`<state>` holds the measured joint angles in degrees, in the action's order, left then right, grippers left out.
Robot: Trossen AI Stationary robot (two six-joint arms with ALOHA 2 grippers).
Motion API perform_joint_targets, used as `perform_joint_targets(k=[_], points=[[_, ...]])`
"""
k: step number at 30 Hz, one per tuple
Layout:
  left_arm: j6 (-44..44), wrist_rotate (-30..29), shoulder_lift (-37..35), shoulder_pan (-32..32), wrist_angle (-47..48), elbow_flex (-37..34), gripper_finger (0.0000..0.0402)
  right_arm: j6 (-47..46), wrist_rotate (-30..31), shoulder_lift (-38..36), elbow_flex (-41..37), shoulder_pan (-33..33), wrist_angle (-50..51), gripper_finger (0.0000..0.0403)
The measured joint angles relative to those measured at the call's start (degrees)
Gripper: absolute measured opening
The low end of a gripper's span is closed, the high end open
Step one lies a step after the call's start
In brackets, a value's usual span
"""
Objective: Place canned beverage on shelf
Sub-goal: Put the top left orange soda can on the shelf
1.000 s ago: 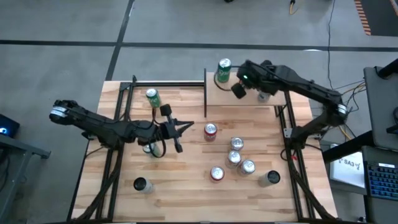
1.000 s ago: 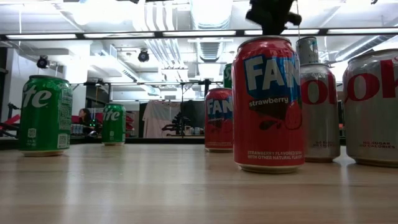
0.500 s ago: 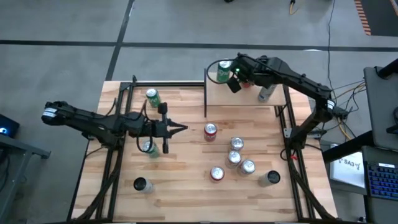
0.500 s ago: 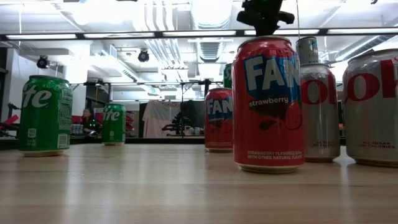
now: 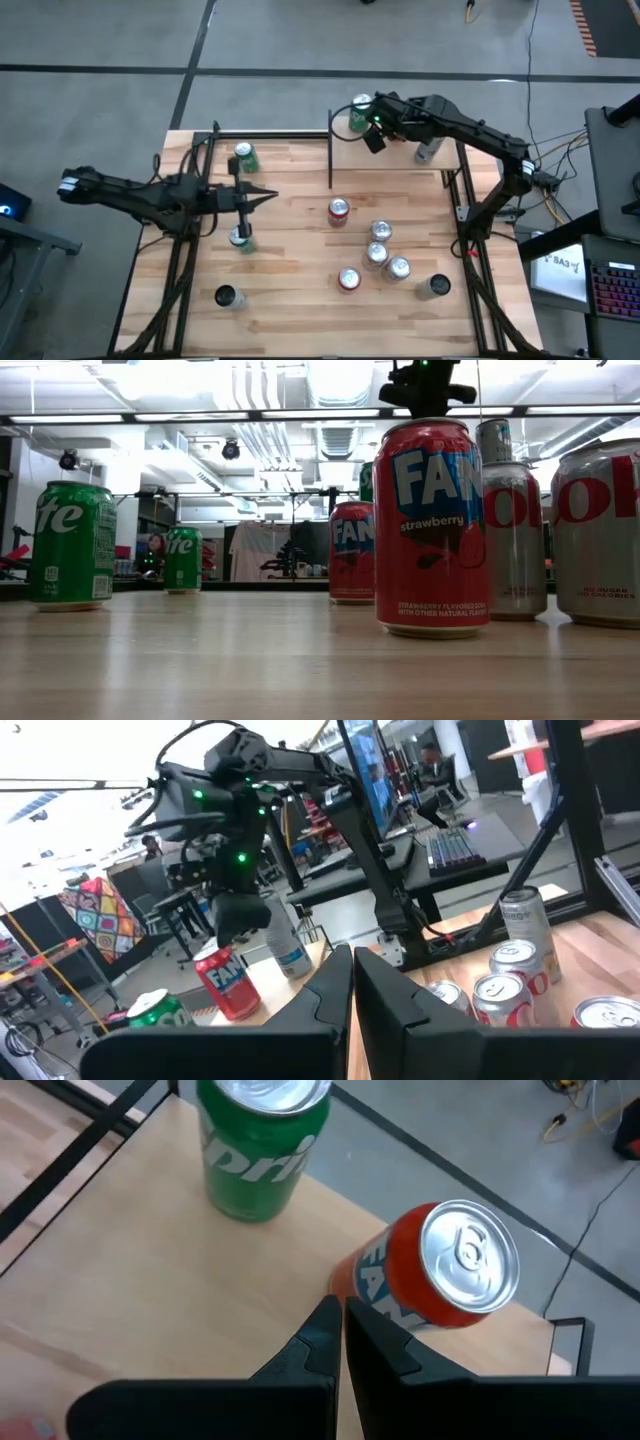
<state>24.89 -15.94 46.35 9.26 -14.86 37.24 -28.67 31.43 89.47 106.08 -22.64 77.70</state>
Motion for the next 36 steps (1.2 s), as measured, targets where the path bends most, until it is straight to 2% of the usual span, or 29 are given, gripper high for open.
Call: perform_joint_targets(k=[6,12,18,36], points=[[-0.1,0.0,-2.3,0.0,0.0,-1.1,0.0000,-0.9,-0.4,0.3,-0.2,0.0,0.7,0.0009],[-0.1,0.0,-2.1,0.0,-0.1,-1.1,0.0000,-4.8,-2.7,0.4,-0.1,-0.3,7.2,0.0009],[0.1,0.0,-1.6,0.0,-0.1,-1.1,0.0000,-4.5,1.2,0.4,-0.3,-0.4,7.0,0.0009],[0.8,0.0,-1.5,0.0,-0.1,-0.9,0.0000,-4.3,2.9,0.6,-1.3,-3.7,6.0,0.0009]])
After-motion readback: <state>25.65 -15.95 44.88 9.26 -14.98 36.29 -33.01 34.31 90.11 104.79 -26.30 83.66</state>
